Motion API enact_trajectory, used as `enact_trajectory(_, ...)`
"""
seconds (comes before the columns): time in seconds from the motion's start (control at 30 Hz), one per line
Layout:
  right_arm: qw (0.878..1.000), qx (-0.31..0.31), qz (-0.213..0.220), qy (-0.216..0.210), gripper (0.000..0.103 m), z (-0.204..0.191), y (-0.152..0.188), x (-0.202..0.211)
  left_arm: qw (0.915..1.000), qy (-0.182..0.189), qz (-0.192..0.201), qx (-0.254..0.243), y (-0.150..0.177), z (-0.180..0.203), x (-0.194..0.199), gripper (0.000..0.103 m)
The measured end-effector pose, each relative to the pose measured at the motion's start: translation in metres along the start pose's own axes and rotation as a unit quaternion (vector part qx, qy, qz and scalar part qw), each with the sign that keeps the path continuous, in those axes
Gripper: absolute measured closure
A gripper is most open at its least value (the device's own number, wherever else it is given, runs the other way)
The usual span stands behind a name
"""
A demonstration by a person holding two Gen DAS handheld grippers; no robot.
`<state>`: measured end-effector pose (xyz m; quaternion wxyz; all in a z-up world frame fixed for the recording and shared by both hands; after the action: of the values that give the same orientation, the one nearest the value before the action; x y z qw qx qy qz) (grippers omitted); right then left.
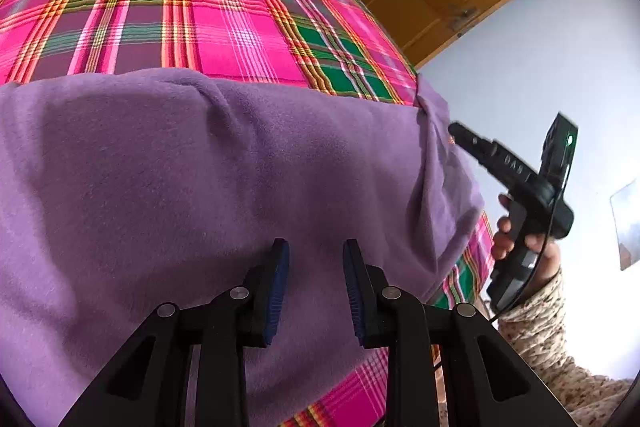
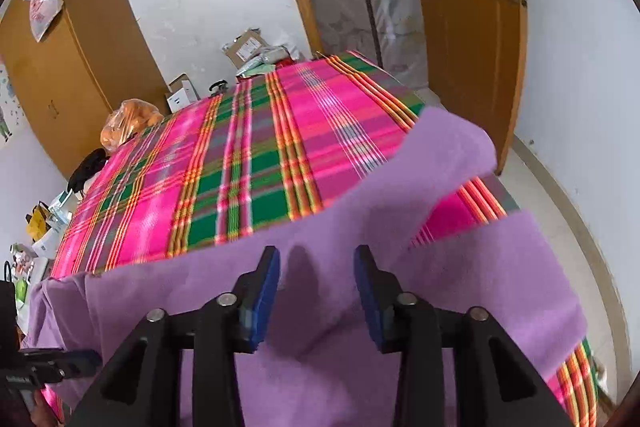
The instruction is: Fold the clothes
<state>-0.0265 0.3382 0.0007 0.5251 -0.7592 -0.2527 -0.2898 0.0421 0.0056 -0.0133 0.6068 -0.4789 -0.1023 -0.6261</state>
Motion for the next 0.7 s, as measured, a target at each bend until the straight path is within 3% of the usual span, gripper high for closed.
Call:
enact_trajectory(0.2, 0.999, -0.001, -0.037, 0.036, 0.055, -0.004, -0.013, -0.031, 0.9999, 0.003, -0.013, -0.005, -0.003, 0.006, -0.009, 0.074)
enact_trajectory(0.23, 0.998, -0.008, -0.043, 0.045, 0.059, -0.002, -0.013, -0.035, 0.9999, 0.003, -0.013, -0.004, -0.004, 0.007, -0.010, 0.074)
enact_trajectory(0.27, 0.997, -0.014, -0.050, 0.055, 0.071, 0.001, -0.012, -0.039, 0.9999, 0.003, -0.013, -0.004, -0.005, 0.007, -0.011, 0.074)
enact_trajectory(0.33, 0.996, -0.020, -0.049, 0.068, 0.083, 0.007, -0.011, -0.039, 0.9999, 0.000, -0.013, -0.004, -0.006, 0.008, -0.012, 0.074)
enact_trajectory(0.43, 0.996, -0.029, -0.045, 0.066, 0.095, 0.016, -0.008, -0.031, 0.9999, -0.003, -0.013, -0.008, -0.006, 0.010, -0.013, 0.074)
enact_trajectory(0.53, 0.996, -0.027, -0.026, 0.076, 0.101, 0.024, -0.008, -0.019, 0.9998, -0.004, -0.015, -0.014, -0.007, 0.015, -0.015, 0.074)
enact_trajectory(0.7, 0.995, -0.045, -0.007, 0.087, 0.101, 0.045, -0.006, 0.001, 0.9994, 0.003, -0.019, -0.028, -0.009, 0.028, -0.020, 0.074)
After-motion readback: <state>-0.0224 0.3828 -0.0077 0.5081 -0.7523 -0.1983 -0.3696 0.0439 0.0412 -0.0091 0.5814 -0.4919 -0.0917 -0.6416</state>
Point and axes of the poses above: each gripper's, at about its wrist camera, not at the fingertips, and x roughly against the way its jaws point, z to its right, y to its underside, the point moved 5 cm from there along -x, roughly the way its jaws point, and after that the axes turned 6 degrees about -x, right-handed, at the moved point
